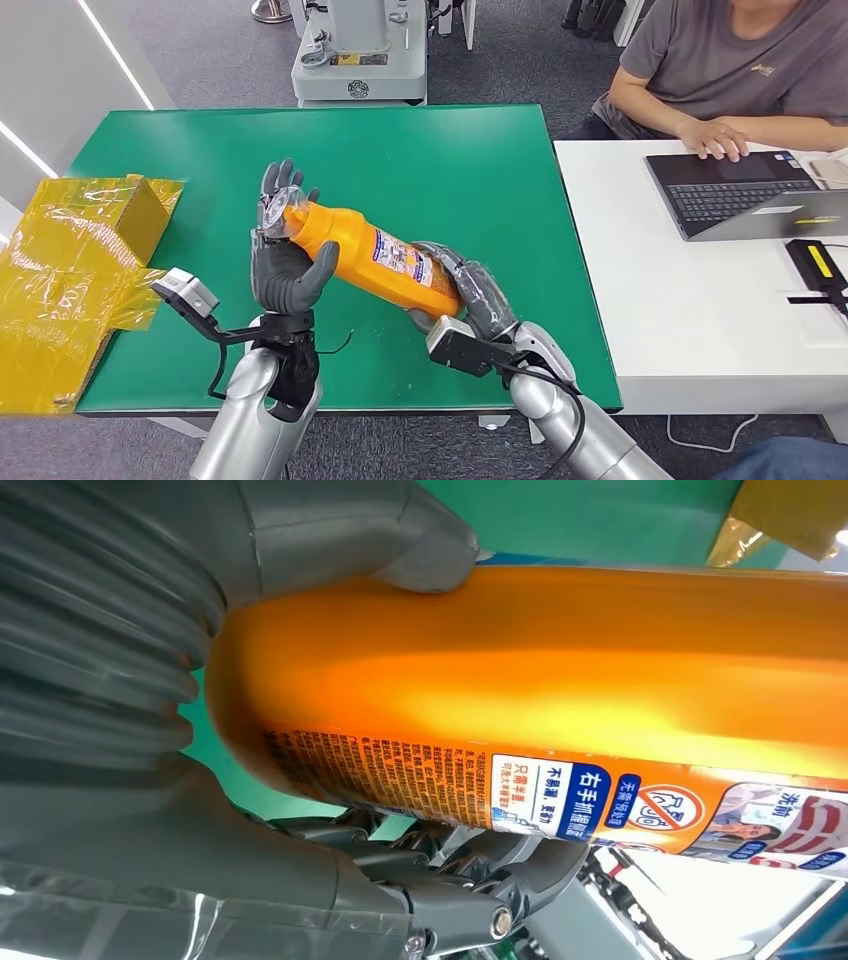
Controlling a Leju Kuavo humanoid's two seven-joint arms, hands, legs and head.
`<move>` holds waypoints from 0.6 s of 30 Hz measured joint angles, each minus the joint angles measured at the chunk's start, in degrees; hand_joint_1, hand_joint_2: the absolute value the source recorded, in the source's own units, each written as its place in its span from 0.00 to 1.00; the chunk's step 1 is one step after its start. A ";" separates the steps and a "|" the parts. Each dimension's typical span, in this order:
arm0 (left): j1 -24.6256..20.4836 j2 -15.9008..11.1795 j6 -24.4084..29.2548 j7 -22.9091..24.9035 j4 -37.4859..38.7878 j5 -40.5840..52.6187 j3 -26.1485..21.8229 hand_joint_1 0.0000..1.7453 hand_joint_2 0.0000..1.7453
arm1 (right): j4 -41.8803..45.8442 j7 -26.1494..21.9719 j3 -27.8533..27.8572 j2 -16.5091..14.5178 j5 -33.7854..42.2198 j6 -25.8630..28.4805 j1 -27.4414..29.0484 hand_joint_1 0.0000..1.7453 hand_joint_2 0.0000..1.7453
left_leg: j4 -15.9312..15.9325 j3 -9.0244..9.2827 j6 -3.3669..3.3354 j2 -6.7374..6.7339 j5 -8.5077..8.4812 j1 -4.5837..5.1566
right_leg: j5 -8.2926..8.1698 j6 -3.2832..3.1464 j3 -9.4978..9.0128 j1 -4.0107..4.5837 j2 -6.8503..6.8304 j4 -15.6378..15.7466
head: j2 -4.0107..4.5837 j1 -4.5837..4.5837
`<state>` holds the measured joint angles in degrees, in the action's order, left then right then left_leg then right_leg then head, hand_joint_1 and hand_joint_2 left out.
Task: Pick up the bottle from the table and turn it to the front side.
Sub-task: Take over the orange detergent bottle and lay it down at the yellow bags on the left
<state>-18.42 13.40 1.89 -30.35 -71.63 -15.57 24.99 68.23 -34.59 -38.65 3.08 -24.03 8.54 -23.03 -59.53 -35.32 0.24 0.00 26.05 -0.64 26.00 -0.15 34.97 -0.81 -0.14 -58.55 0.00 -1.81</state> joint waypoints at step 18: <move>-0.13 0.02 -1.42 0.30 0.92 0.52 -0.03 0.00 1.00 | 0.85 -0.49 1.48 0.20 0.04 -5.47 2.84 1.00 1.00 | 0.00 0.01 0.00 -0.01 0.00 0.00 | 0.00 0.00 0.02 0.00 0.02 0.00 | 0.00 0.00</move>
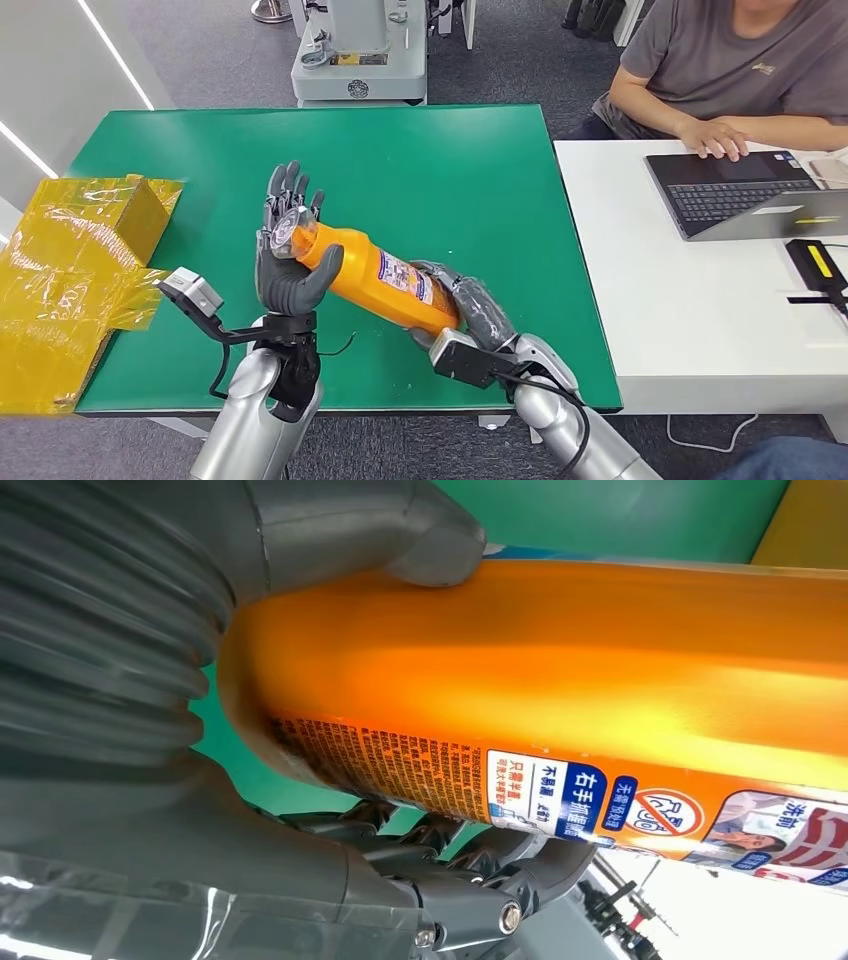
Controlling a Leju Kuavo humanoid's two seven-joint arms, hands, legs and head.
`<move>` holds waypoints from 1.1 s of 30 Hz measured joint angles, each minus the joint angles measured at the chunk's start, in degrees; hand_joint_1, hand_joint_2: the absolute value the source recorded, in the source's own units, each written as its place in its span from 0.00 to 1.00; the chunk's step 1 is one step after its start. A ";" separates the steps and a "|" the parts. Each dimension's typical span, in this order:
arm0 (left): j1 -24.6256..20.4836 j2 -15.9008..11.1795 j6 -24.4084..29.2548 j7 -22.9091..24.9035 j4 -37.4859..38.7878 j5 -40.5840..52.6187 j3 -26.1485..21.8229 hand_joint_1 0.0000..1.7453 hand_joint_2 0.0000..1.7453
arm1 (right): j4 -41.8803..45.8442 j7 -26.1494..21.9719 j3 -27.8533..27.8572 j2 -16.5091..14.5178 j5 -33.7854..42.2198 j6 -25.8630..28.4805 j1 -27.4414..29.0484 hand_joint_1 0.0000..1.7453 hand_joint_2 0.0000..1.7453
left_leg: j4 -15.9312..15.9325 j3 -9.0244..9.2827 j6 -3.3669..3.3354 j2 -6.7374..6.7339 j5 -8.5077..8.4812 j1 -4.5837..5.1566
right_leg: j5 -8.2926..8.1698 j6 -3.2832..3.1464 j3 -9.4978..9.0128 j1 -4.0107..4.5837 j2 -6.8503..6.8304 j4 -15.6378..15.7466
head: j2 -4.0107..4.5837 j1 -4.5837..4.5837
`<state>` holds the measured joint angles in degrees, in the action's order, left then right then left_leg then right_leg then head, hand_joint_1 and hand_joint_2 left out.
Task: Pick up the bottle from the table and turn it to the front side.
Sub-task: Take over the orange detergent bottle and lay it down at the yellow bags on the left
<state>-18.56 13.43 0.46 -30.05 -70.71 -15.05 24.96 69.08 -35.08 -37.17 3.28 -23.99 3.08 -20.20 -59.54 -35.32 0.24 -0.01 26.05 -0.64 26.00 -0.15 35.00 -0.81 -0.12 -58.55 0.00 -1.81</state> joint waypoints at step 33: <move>-0.64 0.76 -1.04 0.46 0.52 -0.33 0.00 1.00 1.00 | 5.67 0.79 2.11 0.86 -0.32 -0.08 3.63 0.78 1.00 | 0.00 0.00 0.00 0.00 0.00 0.00 | 0.00 0.00 -0.01 0.00 0.00 0.00 | 0.00 0.00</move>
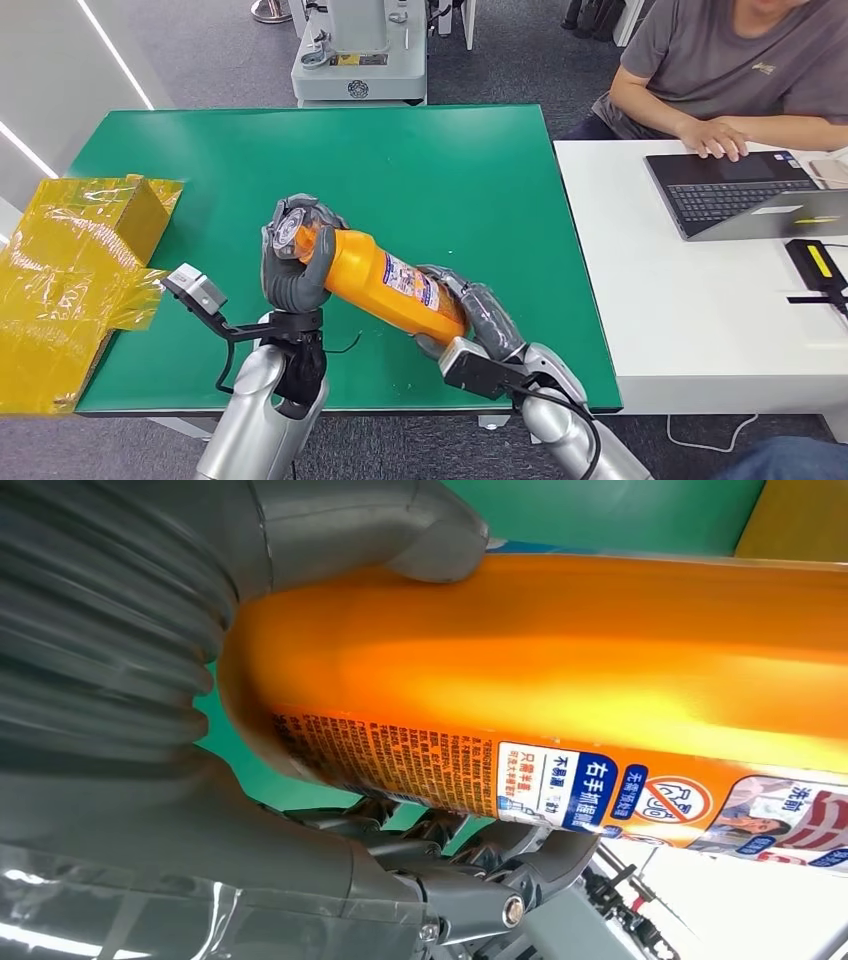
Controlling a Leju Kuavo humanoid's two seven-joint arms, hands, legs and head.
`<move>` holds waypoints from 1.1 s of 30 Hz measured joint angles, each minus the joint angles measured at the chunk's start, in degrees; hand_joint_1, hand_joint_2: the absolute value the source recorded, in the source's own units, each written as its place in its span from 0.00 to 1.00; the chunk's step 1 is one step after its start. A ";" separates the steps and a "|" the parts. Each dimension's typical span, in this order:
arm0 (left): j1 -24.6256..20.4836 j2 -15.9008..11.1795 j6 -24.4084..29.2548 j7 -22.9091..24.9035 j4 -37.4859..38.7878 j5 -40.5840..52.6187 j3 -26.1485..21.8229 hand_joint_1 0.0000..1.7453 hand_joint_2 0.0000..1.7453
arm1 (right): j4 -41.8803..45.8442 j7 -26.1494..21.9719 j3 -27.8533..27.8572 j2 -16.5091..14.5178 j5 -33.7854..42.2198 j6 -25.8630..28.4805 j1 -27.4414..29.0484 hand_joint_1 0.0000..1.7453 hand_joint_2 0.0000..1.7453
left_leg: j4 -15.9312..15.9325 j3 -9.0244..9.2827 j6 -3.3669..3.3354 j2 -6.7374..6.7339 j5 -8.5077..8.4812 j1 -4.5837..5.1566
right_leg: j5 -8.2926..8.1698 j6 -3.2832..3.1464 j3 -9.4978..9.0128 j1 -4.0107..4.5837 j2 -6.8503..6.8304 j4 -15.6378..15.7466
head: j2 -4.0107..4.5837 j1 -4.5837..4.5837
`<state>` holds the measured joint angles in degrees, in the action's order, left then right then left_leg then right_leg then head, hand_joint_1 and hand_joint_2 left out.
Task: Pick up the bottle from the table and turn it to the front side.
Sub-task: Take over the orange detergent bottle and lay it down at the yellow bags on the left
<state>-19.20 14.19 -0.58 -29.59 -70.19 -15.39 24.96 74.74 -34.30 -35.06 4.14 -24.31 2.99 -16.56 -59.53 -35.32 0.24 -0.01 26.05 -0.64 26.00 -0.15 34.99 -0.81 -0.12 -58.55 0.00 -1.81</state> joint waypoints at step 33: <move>-0.24 0.51 1.10 0.04 0.60 -0.60 -0.30 1.00 1.00 | 4.29 2.79 2.82 -2.07 2.47 11.46 3.03 0.00 1.00 | 0.01 -0.01 0.00 0.00 0.00 0.00 | 0.00 0.00 0.00 0.00 -0.01 -0.01 | 0.00 -0.01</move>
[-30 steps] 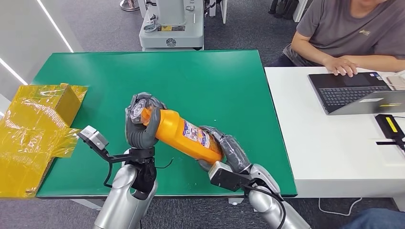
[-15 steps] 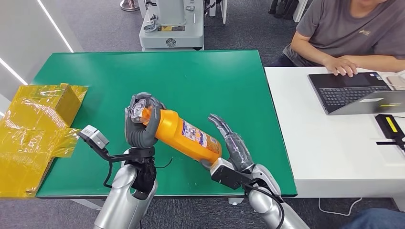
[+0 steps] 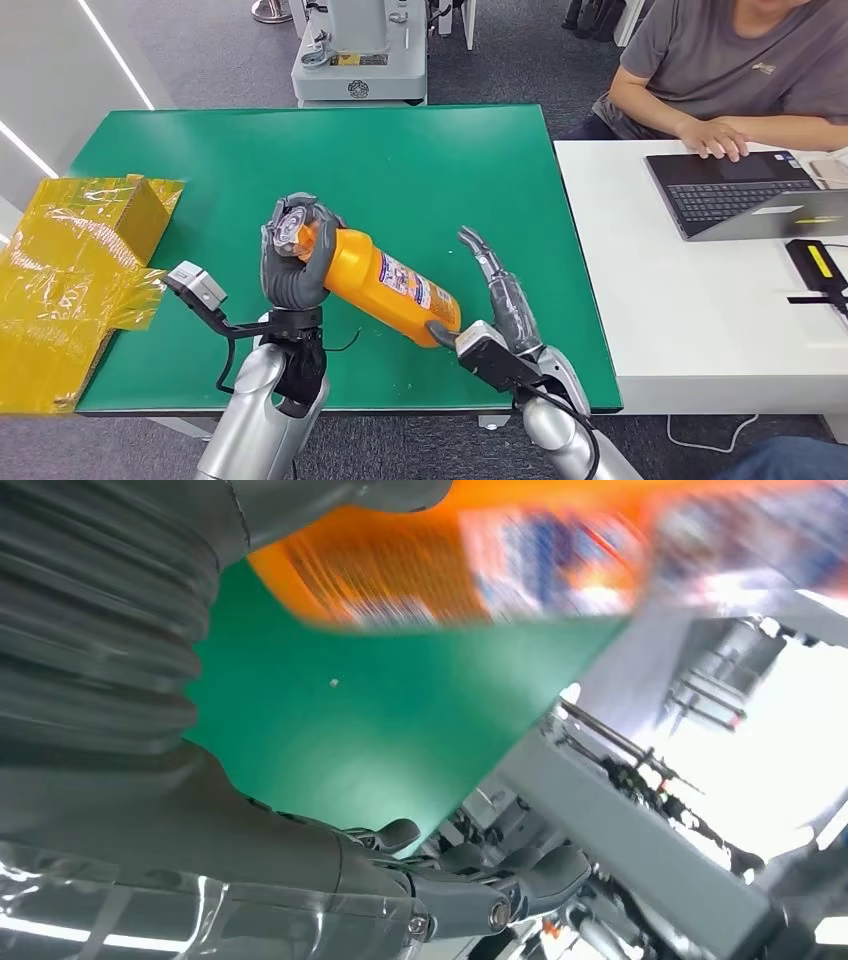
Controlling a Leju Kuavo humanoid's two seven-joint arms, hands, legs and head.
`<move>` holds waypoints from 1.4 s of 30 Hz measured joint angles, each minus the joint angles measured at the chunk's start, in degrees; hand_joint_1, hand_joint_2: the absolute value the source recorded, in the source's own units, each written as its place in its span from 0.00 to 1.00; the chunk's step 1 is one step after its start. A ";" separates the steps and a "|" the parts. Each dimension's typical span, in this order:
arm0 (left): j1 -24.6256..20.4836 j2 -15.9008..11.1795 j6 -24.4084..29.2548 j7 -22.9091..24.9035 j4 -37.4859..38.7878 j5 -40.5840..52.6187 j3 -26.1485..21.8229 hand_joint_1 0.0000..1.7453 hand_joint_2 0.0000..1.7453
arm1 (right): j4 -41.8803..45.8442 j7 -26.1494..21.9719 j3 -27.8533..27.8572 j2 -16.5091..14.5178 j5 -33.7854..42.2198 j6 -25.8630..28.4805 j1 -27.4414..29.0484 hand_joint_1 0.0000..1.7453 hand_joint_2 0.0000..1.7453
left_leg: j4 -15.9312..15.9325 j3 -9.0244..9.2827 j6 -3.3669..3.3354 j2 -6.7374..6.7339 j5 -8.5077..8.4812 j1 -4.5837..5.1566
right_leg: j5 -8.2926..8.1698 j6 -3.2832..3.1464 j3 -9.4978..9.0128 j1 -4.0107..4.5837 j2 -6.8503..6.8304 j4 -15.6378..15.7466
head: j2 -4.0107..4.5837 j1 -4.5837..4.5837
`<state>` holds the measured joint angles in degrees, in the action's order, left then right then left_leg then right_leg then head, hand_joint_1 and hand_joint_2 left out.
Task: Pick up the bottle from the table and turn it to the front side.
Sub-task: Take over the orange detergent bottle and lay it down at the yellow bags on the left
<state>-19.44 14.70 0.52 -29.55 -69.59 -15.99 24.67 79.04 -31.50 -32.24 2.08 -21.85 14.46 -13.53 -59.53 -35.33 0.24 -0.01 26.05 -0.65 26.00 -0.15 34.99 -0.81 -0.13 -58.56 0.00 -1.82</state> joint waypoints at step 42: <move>-15.13 -27.72 20.20 5.22 0.56 74.08 -9.72 1.00 1.00 | 20.87 -7.12 -0.81 -2.95 13.72 5.34 14.25 0.00 1.00 | 0.11 0.09 0.13 -0.14 -0.05 -0.05 | 0.03 -0.10 0.08 0.05 0.16 -0.08 | 0.00 -0.01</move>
<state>-34.57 -13.02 20.72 -24.33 -69.03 58.09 14.94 99.90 -38.62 -33.06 -0.87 -8.13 19.79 0.72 -59.42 -35.23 0.37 -0.14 26.00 -0.69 26.03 -0.26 35.07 -0.76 0.03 -58.64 0.00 -1.82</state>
